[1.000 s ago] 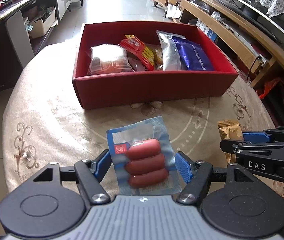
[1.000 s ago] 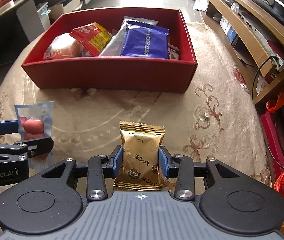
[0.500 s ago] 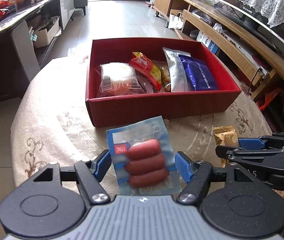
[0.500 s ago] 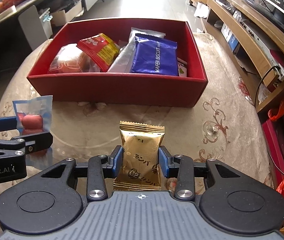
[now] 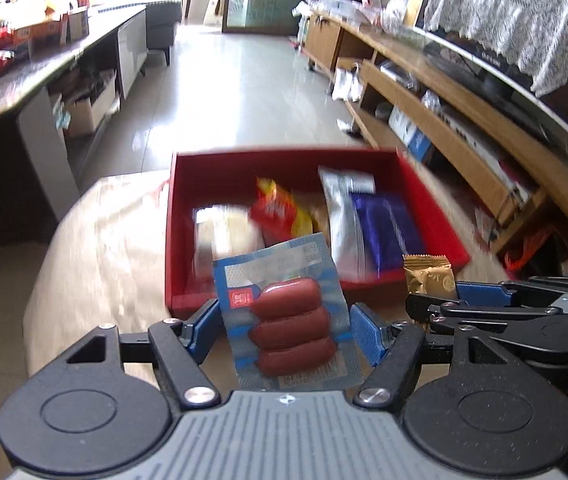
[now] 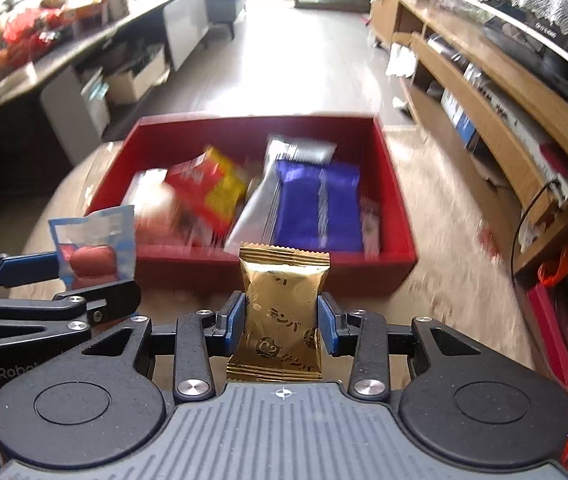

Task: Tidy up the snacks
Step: 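Lift the sausage pack and gold snack and carry them over the red box, then lower both items into the red box and open both tools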

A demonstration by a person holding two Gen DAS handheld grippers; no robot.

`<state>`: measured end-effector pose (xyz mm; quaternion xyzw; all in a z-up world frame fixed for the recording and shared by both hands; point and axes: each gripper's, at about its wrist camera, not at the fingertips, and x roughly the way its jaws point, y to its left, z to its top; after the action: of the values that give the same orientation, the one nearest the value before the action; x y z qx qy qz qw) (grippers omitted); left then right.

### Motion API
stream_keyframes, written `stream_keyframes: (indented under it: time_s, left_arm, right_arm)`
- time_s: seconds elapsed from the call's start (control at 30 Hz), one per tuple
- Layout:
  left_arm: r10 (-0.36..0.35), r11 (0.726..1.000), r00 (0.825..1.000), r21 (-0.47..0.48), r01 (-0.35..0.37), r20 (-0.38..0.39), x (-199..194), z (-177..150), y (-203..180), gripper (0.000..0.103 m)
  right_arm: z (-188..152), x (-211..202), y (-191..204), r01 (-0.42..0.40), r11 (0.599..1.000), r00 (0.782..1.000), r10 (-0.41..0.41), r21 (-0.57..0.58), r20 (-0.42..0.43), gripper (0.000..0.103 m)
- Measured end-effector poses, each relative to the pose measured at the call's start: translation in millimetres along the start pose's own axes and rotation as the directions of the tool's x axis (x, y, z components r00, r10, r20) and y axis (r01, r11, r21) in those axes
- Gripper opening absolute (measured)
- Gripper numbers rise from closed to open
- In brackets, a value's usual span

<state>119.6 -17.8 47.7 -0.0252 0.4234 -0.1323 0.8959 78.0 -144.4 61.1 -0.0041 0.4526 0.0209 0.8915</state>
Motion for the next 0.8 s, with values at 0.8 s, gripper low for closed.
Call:
stream_keyframes:
  time_s: [0.8]
  left_arm:
    - [0.095,0.995,0.995,-0.011,-0.095,-0.044,78,48,7,0.073]
  right_arm:
    - [51,58,-26,0.043,0.994,0.999,-0.045,0.102,0.018,0.07]
